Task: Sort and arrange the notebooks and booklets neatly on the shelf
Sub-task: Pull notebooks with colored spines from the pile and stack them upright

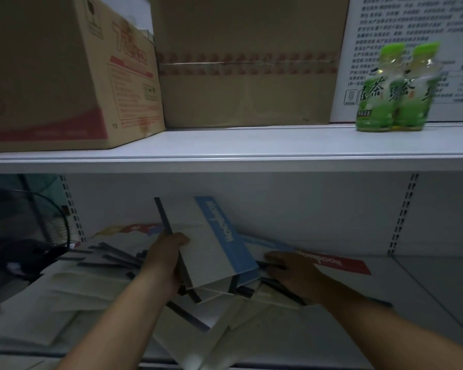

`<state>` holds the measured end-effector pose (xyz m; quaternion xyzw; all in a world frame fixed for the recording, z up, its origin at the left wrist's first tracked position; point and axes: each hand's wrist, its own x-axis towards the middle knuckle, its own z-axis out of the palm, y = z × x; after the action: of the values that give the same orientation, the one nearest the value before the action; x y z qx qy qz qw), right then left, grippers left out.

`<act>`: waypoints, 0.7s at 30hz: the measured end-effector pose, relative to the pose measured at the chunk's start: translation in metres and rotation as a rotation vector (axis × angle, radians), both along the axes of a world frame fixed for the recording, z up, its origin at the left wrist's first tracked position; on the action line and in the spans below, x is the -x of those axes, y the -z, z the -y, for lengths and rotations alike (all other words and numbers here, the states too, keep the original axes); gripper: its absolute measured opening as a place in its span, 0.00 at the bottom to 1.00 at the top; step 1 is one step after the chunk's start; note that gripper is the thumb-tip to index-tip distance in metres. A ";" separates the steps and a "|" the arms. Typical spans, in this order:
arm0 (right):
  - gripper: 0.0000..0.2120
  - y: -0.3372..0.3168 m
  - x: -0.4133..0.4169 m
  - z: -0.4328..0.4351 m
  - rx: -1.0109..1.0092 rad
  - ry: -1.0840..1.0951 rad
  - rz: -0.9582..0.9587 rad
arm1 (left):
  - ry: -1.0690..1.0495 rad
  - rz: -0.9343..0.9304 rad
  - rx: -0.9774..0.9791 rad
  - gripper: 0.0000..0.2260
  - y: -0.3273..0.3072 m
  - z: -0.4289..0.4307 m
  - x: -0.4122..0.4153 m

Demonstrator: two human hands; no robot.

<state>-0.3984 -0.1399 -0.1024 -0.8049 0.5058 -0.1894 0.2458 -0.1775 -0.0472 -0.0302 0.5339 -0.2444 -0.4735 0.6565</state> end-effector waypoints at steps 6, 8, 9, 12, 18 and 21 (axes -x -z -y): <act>0.10 0.006 0.023 0.023 0.404 -0.049 -0.091 | 0.017 0.080 -0.035 0.09 -0.006 -0.005 -0.004; 0.11 0.009 0.028 0.028 0.395 -0.022 -0.041 | -0.012 0.082 -0.050 0.08 -0.008 -0.001 -0.002; 0.13 0.012 0.028 0.030 0.354 -0.018 -0.036 | -0.021 0.076 -0.058 0.08 -0.008 0.000 -0.001; 0.21 0.014 0.022 0.028 0.244 -0.050 0.010 | -0.042 0.045 -0.097 0.07 -0.007 0.004 0.003; 0.23 -0.014 -0.038 0.024 0.195 -0.365 0.279 | -0.081 0.024 -0.196 0.06 -0.009 -0.007 -0.007; 0.12 0.001 -0.055 0.045 0.335 -0.429 0.082 | -0.083 0.005 -0.204 0.05 -0.011 -0.018 -0.017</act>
<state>-0.3432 -0.1853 -0.1035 -0.9147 0.2749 -0.2464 0.1642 -0.1609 -0.0292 -0.0189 0.6086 -0.1744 -0.4672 0.6171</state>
